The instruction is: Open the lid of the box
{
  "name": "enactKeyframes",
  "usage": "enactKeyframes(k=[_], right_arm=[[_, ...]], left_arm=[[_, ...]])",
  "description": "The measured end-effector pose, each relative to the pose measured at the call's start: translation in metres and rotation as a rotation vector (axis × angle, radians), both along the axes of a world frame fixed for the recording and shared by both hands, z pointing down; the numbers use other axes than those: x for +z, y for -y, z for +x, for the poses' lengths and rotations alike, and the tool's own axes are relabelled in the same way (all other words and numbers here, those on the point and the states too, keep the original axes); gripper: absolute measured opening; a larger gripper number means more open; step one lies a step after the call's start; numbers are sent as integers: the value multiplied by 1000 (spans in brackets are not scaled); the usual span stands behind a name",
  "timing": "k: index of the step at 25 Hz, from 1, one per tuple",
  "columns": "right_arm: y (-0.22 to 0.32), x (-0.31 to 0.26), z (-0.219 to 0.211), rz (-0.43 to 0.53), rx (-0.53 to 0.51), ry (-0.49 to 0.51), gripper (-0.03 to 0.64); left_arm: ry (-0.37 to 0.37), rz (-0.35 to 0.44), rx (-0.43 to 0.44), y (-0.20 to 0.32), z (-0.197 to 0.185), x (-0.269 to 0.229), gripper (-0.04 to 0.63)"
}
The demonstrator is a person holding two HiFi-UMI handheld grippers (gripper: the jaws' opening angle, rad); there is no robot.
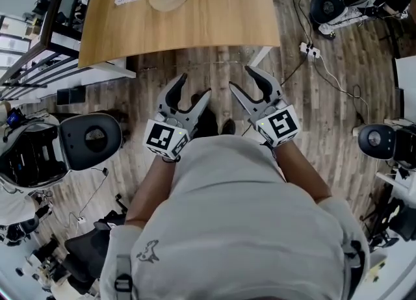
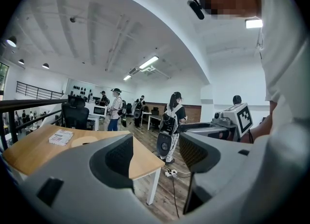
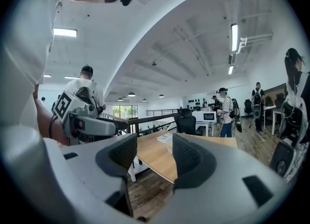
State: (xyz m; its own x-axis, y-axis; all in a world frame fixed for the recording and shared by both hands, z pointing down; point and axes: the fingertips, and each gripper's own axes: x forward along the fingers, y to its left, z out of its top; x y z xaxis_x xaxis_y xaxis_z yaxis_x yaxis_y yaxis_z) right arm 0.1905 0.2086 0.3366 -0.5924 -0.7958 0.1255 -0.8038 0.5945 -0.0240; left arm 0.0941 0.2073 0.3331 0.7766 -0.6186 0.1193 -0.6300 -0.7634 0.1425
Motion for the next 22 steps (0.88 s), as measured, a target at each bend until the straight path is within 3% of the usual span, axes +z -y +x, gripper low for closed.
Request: enactKeyframes(k=[13,19,22], right_arm=[[85,-4,-27,15,-5,19,235],[100,-14,-4,34,-15,22,235],[129,-26,-35,51,-26,10,235]], left_arm=[[8,7,3,83,-23,0,288],[9,30,-8,95,-1,-10,288],[4,38,-7,118,-31,-18,288]])
